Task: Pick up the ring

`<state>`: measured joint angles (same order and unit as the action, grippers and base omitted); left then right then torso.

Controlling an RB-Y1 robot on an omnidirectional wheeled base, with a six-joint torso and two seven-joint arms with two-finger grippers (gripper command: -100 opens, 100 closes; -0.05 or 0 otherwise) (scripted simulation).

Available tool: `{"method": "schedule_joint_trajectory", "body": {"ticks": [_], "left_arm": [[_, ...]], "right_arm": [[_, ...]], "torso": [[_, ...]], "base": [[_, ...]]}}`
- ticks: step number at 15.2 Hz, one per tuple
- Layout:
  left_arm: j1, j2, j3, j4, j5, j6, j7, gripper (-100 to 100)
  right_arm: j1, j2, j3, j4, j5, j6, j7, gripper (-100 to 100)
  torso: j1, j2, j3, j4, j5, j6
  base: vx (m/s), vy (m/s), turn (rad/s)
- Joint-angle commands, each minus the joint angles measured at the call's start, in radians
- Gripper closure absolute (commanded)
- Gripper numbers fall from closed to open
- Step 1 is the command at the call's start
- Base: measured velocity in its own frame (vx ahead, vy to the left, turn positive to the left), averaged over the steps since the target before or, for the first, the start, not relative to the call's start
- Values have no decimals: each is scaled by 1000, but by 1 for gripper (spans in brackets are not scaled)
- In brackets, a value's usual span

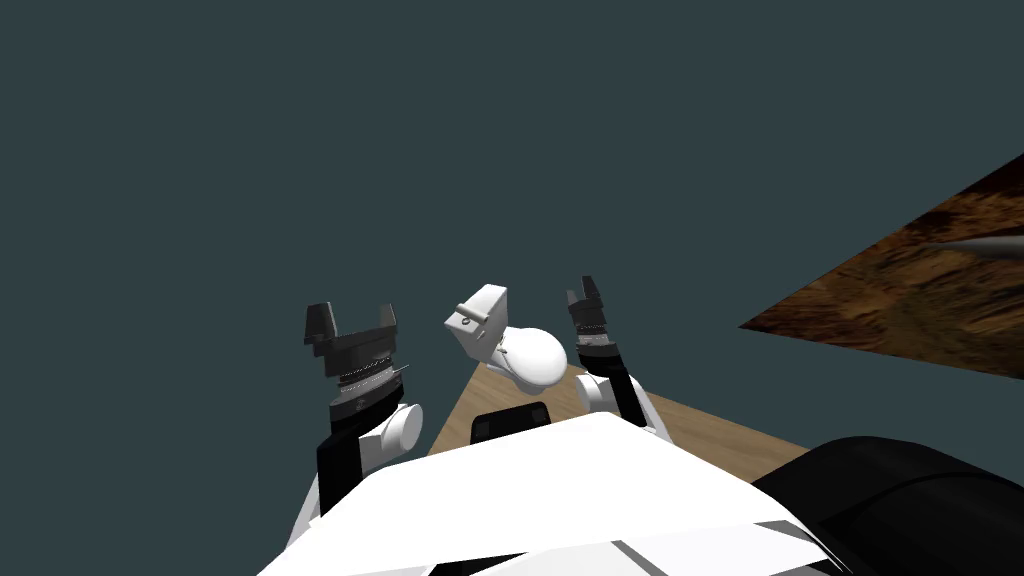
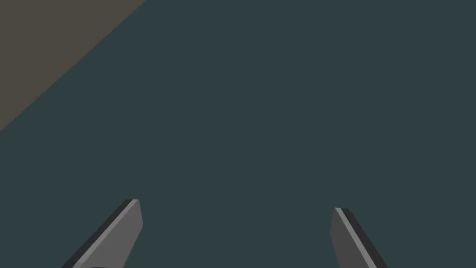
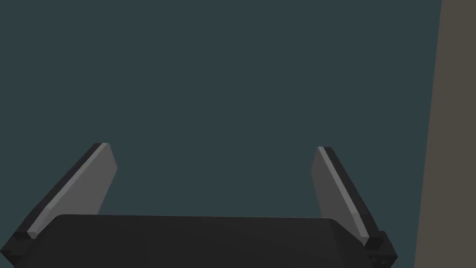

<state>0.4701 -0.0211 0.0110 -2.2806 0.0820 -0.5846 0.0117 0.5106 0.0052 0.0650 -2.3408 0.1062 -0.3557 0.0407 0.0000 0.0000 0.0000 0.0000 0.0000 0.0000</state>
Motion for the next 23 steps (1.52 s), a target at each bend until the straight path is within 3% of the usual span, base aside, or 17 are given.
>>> {"method": "schedule_joint_trajectory", "body": {"ticks": [1, 2, 3, 4, 5, 6, 7, 8, 9, 10, 11, 12, 13, 16, 17, 22, 23], "left_arm": [[-2, 49, -2, 7, -4, 3, 0, -100], [-2, 49, -2, 7, -4, 3, 0, -100], [-4, 83, -5, 14, -8, 6, -1, -100], [-4, 83, -5, 14, -8, 6, -1, -100], [-7, 119, -8, 23, -13, 10, -1, -100], [-7, 119, -8, 23, -13, 10, -1, -100], [-10, 155, -12, 34, -19, 15, -2, -100], [-10, 155, -12, 34, -19, 15, -2, -100], [-14, 192, -17, 48, -26, 21, -3, -100], [-14, 192, -17, 48, -26, 21, -3, -100], [-18, 228, -22, 63, -35, 27, -4, -100], [-18, 228, -22, 63, -35, 27, -4, -100], [-23, 265, -28, 80, -44, 35, -5, -100], [-29, 302, -35, 99, -54, 43, -6, -100], [-35, 338, -42, 119, -65, 52, -7, -100], [-55, 444, -67, 188, -103, 82, -12, -100], [-55, 448, -67, 188, -103, 82, -12, -100]], "right_arm": [[0, 0, 0, 0, 0, 0, 0, 0], [0, 0, 0, 0, 0, 0, 0, 0], [0, 0, 0, 0, 0, 0, 0, 0], [0, 0, 0, 0, 0, 0, 0, 0], [0, 0, 0, 0, 0, 0, 0, 0], [0, 0, 0, 0, 0, 0, 0, 0], [0, 0, 0, 0, 0, 0, 0, 0], [0, 0, 0, 0, 0, 0, 0, 0], [0, 0, 0, 0, 0, 0, 0, 0], [0, 0, 0, 0, 0, 0, 0, 0], [0, 0, 0, 0, 0, 0, 0, 0], [0, 0, 0, 0, 0, 0, 0, 0], [0, 0, 0, 0, 0, 0, 0, 0], [0, 0, 0, 0, 0, 0, 0, 0], [0, 0, 0, 0, 0, 0, 0, 0], [0, 0, 0, 0, 0, 0, 0, 0], [0, 0, 0, 0, 0, 0, 0, 0]], "torso": [[0, 0, 0, 0, 0, 0], [0, 0, 0, 0, 0, 0], [0, 0, 0, 0, 0, 0], [0, 0, 0, 0, 0, 0], [0, 0, 0, 0, 0, 0], [1, 0, 0, 0, 0, 0], [1, 0, 0, 0, 0, 0], [1, 0, 0, 0, 0, 0], [1, 0, 0, 0, 0, 0], [1, 0, 0, 0, 0, 0], [1, 0, 0, 0, 0, 0], [1, 0, 0, 0, 0, 0], [1, 0, 0, 0, 0, 0], [1, 0, 0, 0, 0, 0], [1, 0, 0, 0, 0, 0], [1, 0, 0, 0, 0, 0], [1, 0, 0, 0, 0, 0]], "base": [[0, -1, -24], [-1, 0, -29], [-1, 1, -32], [-1, 2, -27], [-2, 1, -42], [-2, 2, -40], [-2, 1, -56], [-2, 2, -45], [-1, 2, -61], [-2, 2, -55], [-1, 2, -68], [-1, 2, -58], [-2, 2, -80], [-2, 2, -76], [-2, 2, -89], [-2, 3, -113], [-1, 3, -87]]}}
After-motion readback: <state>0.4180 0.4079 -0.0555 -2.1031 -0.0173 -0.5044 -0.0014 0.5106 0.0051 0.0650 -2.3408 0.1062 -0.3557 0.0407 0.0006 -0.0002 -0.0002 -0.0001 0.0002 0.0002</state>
